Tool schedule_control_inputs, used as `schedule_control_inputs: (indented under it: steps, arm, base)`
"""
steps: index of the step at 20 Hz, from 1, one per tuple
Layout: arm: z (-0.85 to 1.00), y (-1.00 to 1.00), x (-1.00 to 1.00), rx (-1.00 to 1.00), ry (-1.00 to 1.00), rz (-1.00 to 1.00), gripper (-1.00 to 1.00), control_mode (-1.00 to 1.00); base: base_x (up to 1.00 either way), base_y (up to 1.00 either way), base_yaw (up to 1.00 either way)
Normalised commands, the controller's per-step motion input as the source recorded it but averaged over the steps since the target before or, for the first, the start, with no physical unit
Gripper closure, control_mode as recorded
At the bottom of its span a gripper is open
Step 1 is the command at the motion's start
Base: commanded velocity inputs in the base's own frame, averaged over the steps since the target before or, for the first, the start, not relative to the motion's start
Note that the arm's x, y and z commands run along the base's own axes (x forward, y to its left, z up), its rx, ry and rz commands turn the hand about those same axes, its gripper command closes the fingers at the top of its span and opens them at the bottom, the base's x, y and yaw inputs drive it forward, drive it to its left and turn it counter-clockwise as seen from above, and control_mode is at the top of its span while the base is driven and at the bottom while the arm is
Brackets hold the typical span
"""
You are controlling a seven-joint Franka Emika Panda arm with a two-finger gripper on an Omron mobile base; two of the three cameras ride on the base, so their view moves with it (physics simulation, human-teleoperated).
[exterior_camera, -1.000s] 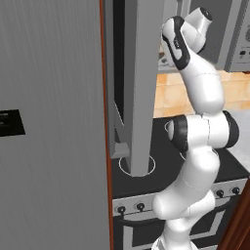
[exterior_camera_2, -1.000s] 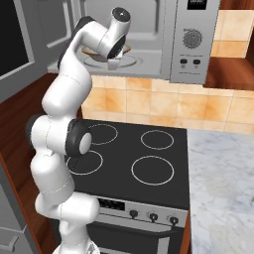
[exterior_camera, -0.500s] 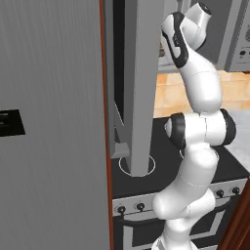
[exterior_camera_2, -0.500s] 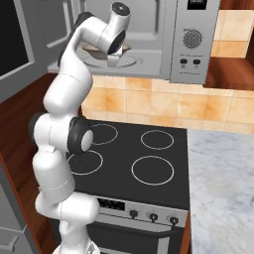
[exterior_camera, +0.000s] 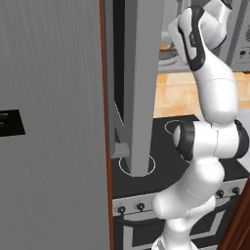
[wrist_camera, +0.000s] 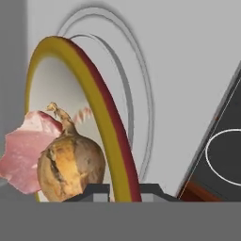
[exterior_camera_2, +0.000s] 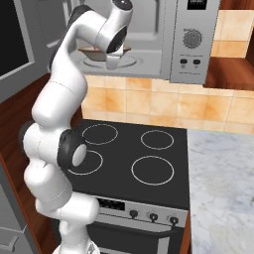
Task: The microwave is finished heating the steak and onion. Take the bowl containing the food and place it on the dining counter.
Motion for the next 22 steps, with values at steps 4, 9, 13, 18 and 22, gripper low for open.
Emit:
schedule_control_inputs:
  steps: [4, 9, 13, 18, 22]
  arm:
    - [0.00, -0.36, -1.00, 0.07, -0.21, 0.00, 1.00, -1.00]
    - [0.00, -0.39, -1.00, 0.09, -0.20, 0.00, 1.00, -1.00]
    - [-0.02, -0.18, -1.00, 0.03, -0.18, 0.03, 1.00, -1.00]
    - [-0.29, 0.00, -1.00, 0.00, -0.17, 0.09, 1.00, -1.00]
    - [-0.52, 0.00, -1.00, 0.00, -0.04, 0.07, 1.00, -1.00]
  base:
    - [0.00, 0.00, 0.00]
    - [0.00, 0.00, 0.00]
    - [0.00, 0.00, 0.00]
    - [0.00, 0.00, 0.00]
    - [0.00, 0.00, 0.00]
